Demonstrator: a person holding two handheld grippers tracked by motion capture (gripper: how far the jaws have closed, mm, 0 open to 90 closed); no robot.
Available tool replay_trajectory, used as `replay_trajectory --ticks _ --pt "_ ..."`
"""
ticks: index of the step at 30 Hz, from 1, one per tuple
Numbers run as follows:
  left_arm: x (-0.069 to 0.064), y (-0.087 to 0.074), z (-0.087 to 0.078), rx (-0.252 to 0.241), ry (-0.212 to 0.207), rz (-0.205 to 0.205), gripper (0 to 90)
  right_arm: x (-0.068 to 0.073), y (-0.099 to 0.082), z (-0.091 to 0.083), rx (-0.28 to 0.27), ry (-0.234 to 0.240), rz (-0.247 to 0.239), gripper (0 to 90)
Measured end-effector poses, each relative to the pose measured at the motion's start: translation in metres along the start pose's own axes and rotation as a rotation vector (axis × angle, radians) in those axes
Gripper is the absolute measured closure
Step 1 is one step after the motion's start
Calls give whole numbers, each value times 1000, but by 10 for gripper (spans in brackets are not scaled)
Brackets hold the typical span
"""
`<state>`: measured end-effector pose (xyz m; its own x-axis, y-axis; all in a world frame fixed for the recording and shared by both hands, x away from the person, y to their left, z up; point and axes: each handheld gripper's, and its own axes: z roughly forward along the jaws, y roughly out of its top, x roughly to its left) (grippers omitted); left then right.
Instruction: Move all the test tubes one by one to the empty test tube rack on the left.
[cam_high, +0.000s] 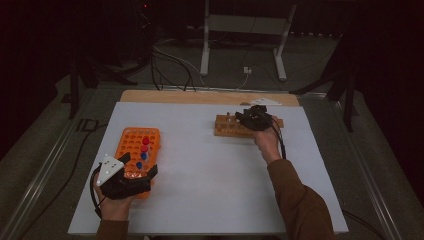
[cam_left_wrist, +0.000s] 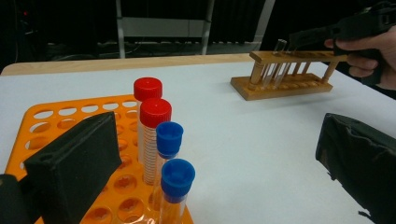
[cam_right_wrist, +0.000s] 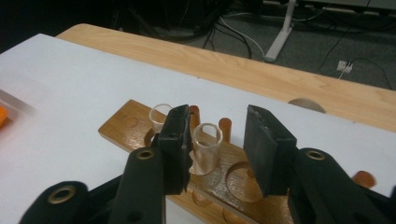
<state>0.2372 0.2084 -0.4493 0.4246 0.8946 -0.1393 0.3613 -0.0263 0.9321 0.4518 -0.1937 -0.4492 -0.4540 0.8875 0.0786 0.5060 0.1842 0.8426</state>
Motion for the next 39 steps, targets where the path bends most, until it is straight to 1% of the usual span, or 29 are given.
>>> replay_trajectory --ticks 4,7,10,14,18,22,29,34,39 --pt "1 0 -1 -3 3 -5 5 3 -3 5 9 6 -10 719" --pt "2 0 -3 -5 5 -7 5 5 -5 8 23 0 -18 730" --pt "3 0 -4 -6 6 -8 5 6 -6 10 12 -4 -8 750" --pt "4 0 -3 -5 7 -13 5 8 -6 10 10 -18 -22 758" --pt "3 0 -3 -4 6 -11 5 8 -6 7 0 -15 -24 760" --pt "3 0 -3 -8 -1 -21 5 8 -5 0 -23 -8 -19 760" --pt "2 0 -2 -3 -2 -20 5 12 3 -16 -83 -7 -27 761" --pt "2 0 -2 0 -2 -19 5 12 8 -28 -109 -8 -21 762" --pt "2 0 -2 1 0 -17 5 12 11 -40 -137 -5 -28 761"
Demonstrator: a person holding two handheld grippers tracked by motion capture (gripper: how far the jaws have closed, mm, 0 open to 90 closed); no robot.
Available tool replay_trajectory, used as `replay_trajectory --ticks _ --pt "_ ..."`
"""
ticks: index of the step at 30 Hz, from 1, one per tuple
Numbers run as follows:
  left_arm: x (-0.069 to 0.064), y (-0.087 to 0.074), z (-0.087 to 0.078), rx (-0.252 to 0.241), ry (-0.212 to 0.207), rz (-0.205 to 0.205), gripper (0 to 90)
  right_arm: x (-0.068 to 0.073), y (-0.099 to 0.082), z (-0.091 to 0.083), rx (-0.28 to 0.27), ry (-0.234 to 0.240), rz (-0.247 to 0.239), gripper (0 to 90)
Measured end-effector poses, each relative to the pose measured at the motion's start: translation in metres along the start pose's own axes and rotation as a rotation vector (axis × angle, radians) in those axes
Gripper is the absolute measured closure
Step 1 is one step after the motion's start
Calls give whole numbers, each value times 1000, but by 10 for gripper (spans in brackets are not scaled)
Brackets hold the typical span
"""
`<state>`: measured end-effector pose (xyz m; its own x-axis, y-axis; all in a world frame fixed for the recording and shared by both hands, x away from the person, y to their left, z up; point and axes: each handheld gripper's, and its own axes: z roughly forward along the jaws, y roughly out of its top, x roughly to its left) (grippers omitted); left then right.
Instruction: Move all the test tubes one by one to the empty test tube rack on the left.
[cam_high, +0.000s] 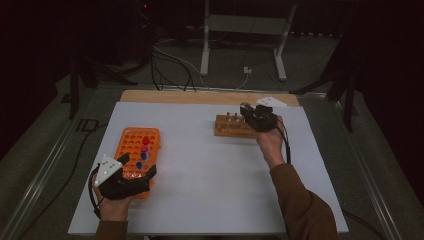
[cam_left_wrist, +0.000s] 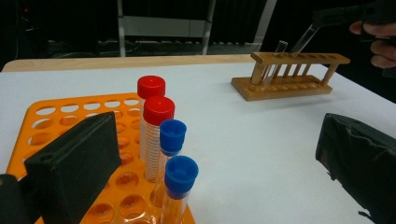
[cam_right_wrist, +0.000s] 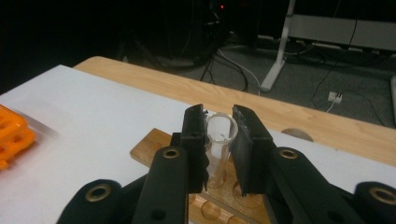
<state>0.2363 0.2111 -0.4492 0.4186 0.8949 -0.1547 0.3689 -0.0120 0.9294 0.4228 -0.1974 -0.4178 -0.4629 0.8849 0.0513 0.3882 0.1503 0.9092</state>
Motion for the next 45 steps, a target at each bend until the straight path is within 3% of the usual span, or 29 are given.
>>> replay_trajectory --ticks 6,20,27,33,45 --pt "-3 1 0 -3 1 6 5 0 5 -13 -26 13 -12 761" --pt "-26 17 3 -30 -9 75 5 5 6 -40 0 127 -20 760" --pt "-42 27 14 -35 -41 108 6 14 5 -54 13 174 -47 759" --pt "-52 34 25 -27 -63 126 6 20 1 -61 23 222 -34 759" --pt "-69 39 49 13 -107 156 6 39 2 -73 32 299 -67 759"
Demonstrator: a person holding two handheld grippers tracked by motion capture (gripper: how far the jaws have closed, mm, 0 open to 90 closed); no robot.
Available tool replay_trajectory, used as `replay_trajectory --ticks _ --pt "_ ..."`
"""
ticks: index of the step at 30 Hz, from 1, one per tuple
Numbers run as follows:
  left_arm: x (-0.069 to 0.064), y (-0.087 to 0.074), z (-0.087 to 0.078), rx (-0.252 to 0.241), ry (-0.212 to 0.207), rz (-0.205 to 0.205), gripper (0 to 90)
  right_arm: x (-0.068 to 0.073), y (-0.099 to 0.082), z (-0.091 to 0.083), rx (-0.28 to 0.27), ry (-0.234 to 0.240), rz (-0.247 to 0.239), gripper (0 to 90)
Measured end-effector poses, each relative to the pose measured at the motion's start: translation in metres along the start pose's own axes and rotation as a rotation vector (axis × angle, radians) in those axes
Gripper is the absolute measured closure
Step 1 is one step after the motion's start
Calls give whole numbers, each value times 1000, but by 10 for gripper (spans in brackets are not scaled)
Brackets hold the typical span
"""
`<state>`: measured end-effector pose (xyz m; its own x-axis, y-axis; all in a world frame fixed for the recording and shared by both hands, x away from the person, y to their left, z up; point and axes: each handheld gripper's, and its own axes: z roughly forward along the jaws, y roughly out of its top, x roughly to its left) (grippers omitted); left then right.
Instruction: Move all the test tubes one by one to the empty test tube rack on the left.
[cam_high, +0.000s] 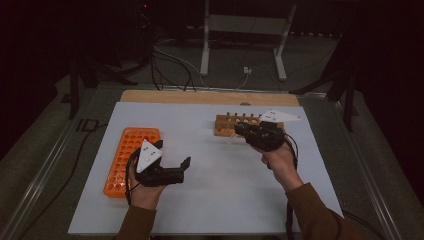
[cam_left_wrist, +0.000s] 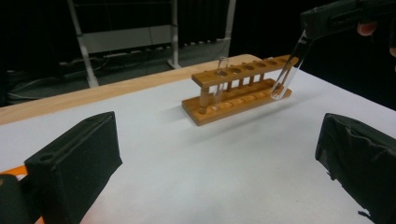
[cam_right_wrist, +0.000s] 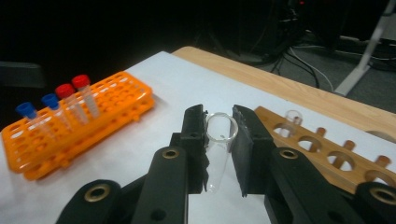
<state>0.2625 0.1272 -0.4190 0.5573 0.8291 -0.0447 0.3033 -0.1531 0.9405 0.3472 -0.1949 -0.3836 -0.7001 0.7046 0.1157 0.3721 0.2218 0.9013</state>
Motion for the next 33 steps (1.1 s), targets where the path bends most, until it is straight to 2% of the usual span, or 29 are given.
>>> replay_trajectory --ticks 6,15,17,20,23,26,33 --pt "-7 3 12 21 -26 14 6 11 1 1 11 33 -21 759" --pt "-20 8 33 56 -106 45 68 31 0 5 29 86 -51 759" --pt "-24 9 38 63 -136 58 73 36 0 7 37 100 -62 759" --pt "-32 10 45 81 -155 75 101 44 -1 9 48 120 -80 759" --pt "-38 11 50 93 -166 94 192 50 -2 12 64 137 -94 759" --pt "-40 11 54 101 -183 104 377 55 -3 15 73 152 -104 759" --pt "-42 11 58 130 -204 109 635 63 -5 21 89 185 -114 759"
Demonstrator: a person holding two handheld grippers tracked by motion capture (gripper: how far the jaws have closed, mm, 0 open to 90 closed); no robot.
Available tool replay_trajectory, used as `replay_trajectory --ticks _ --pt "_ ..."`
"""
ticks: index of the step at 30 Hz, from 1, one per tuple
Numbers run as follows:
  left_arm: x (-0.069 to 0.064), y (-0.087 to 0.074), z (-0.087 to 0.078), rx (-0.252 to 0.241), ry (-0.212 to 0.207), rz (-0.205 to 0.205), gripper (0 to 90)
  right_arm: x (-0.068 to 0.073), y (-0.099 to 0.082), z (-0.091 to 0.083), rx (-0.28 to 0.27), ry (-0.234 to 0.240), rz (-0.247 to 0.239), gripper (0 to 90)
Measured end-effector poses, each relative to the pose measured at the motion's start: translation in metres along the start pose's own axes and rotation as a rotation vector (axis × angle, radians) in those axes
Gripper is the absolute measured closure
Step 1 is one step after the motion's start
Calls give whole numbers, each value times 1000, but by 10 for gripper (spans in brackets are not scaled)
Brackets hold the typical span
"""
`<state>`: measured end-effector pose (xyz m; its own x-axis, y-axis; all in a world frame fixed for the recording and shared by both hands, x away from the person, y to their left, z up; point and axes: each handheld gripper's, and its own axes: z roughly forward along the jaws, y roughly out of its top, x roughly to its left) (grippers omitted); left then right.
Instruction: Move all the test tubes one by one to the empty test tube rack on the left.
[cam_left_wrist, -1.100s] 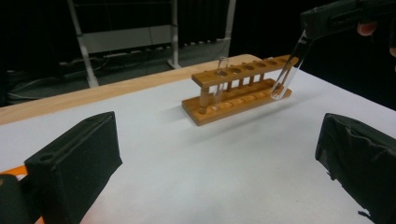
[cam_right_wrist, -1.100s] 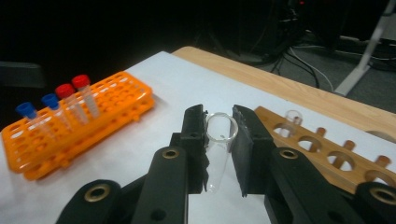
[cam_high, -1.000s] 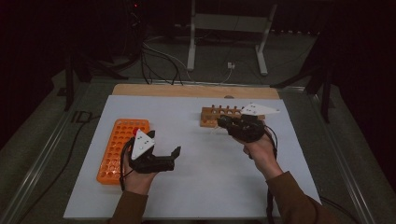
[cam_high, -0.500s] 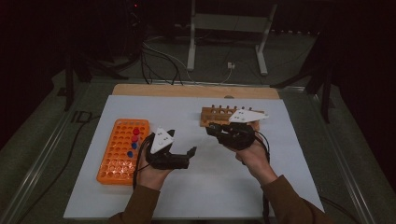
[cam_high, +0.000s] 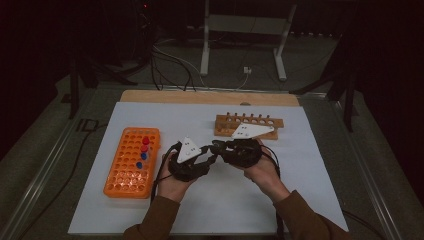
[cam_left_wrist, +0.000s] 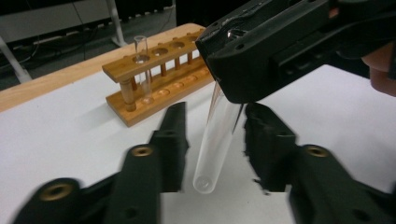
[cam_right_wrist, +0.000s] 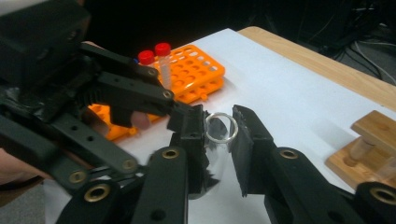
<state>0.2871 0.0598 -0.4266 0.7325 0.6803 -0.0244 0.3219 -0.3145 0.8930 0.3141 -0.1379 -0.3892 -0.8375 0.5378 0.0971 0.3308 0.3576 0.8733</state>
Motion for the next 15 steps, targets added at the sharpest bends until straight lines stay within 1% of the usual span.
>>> replay_trajectory --ticks 2,3,6,8,9,11,13,15 --pt "0 0 0 0 -10 -1 702 1 0 1 2 10 -2 759" --pt "0 0 0 4 -13 2 721 2 0 1 2 7 -4 758" --pt "-3 -1 1 8 -21 17 753 1 -1 2 6 11 -1 758" --pt "-4 -1 0 2 -24 16 760 1 -1 1 4 18 2 751" --pt "-4 -2 -1 2 -20 14 762 1 -2 0 -2 22 4 725" --pt "-2 -3 -2 -2 -15 4 763 -1 -2 -3 -23 39 15 624" --pt "1 -6 -6 -4 -6 -7 763 -3 -1 -8 -49 47 26 516" --pt "4 -9 -11 -10 1 -20 764 -6 -2 -14 -64 44 44 398"
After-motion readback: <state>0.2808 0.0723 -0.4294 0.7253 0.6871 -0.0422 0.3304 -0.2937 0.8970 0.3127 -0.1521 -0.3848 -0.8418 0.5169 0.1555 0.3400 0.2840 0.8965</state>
